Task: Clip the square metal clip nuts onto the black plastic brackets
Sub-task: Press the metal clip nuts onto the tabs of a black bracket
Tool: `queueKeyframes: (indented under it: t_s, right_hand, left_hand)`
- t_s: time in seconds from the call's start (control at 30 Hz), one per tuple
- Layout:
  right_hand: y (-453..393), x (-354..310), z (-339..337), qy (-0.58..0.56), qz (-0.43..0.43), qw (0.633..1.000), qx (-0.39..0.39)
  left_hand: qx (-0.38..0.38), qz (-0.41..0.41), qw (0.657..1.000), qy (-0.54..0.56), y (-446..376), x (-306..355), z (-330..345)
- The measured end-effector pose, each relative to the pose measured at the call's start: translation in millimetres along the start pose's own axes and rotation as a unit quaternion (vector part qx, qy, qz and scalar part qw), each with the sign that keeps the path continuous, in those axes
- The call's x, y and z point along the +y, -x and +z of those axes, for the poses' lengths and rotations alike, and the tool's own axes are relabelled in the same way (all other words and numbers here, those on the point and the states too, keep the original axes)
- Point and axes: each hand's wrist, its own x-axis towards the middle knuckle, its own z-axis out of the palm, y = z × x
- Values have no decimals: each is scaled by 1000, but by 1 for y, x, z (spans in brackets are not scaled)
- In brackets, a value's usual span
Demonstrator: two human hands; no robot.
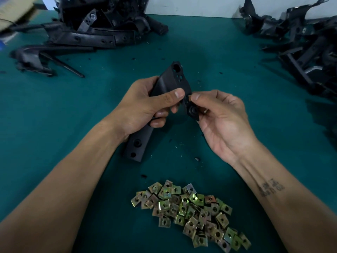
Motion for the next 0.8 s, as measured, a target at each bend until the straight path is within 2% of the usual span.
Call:
queueKeyframes:
  t_s: [0.23, 0.3, 0.37, 0.5, 0.57, 0.63, 0.73, 0.8]
  right_hand:
    - [2, -10, -9, -40, 63, 986, -147]
    - [2, -15, -11, -37, 79, 983, -163]
    - [4, -20, -14, -5, 65, 988, -140]
    - [23, -30, -32, 133, -49, 989, -36]
    - [48, -31, -45, 216, -99, 971, -34]
    - [79, -29, -59, 327, -131, 933, -80]
    - [120, -25, -76, 463, -136, 868, -120]
    - [139, -24, -82, 500, -132, 849, -107]
  left_hand:
    - [-30, 10, 999, 17, 2, -1, -2]
    - [-43, 11, 999, 23, 3, 0, -1]
    - [-53, 5, 998, 44, 4, 1, 0]
    - [-62, -12, 995, 78, 6, 4, -1]
    - [-57, -22, 995, 84, 6, 5, -1]
    - [-53, -29, 995, 83, 6, 6, 0]
    - [-53, -39, 995, 77, 5, 6, -1]
    - [-54, -45, 995, 77, 4, 5, -2]
